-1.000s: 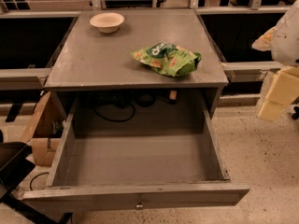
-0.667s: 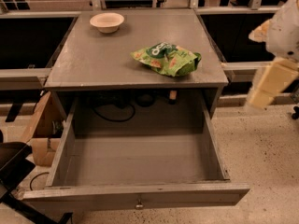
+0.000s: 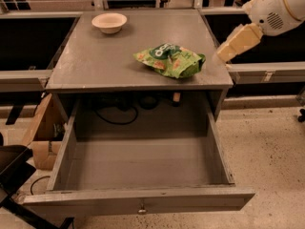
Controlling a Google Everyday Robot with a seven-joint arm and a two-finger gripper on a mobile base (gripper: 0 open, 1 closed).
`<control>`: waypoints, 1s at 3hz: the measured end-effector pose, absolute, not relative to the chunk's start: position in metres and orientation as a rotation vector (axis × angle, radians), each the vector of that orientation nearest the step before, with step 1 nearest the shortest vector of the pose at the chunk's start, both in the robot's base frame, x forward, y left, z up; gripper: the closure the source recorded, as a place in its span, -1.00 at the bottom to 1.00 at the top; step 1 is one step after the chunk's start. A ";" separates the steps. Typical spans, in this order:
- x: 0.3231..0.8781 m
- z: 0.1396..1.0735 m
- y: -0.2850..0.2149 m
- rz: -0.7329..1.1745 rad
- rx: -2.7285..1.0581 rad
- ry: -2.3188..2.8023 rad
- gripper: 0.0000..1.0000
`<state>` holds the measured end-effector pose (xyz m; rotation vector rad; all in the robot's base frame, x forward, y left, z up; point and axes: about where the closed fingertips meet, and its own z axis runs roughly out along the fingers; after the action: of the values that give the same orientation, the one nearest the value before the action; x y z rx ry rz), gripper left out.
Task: Place green rice chip bag into top drawer
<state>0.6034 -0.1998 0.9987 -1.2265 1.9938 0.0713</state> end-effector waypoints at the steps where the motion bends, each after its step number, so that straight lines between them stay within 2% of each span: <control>1: 0.666 0.997 -0.181 0.203 -1.013 2.044 -1.00; 2: 0.659 0.996 -0.184 0.209 -0.997 2.061 -1.00; 3: 0.675 0.971 -0.178 0.199 -0.998 2.096 -1.00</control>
Offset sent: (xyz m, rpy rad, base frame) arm 0.0415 0.0048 -0.0017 0.0978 0.0094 -0.0672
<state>0.6749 -0.1775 0.9712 -0.9977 2.0959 0.1991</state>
